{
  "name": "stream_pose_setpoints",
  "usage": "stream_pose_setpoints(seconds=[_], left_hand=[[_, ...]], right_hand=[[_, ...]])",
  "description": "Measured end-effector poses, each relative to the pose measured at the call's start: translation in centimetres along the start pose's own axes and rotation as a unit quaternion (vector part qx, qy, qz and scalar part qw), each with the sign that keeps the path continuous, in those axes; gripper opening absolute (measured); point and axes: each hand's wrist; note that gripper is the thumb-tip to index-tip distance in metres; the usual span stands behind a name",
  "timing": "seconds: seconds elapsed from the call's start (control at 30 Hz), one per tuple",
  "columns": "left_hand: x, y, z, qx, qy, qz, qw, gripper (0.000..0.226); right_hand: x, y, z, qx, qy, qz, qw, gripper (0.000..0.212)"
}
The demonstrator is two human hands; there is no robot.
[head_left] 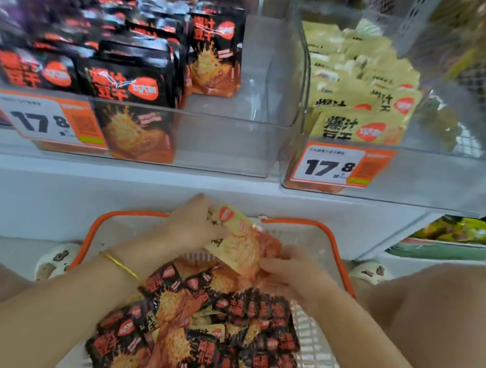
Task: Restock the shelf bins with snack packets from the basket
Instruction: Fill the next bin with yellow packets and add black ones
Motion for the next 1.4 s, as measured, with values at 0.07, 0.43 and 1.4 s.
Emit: stream_pose_setpoints(seconds=[0.07,0.43,1.4], left_hand=[[-1.5,0.6,2.6,0.023,-0.087,-0.001,0.996,0.022],[-6.2,5.0,18.1,0.040,-0.348,0.215,0.911,0.025],[-2.2,2.6,17.8,0.325,-0.402,0.320,0.794,0.039]], right_hand=[[-2.2,1.4,-1.5,-0.155,0.092,0.068,0.981,0.042],[-13.8,11.2,-15.0,-0.032,0.368,0.124,0.921,0.012],[-5.3,14.4,-19.3,-0.372,0.165,0.335,0.850,0.032]])
Point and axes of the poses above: each hand's wrist, its own x-axis towards the middle knuckle, its own y-axis out of the back of the hand, z = x × y, and after that the axes turned 5 degrees about -z, right-handed
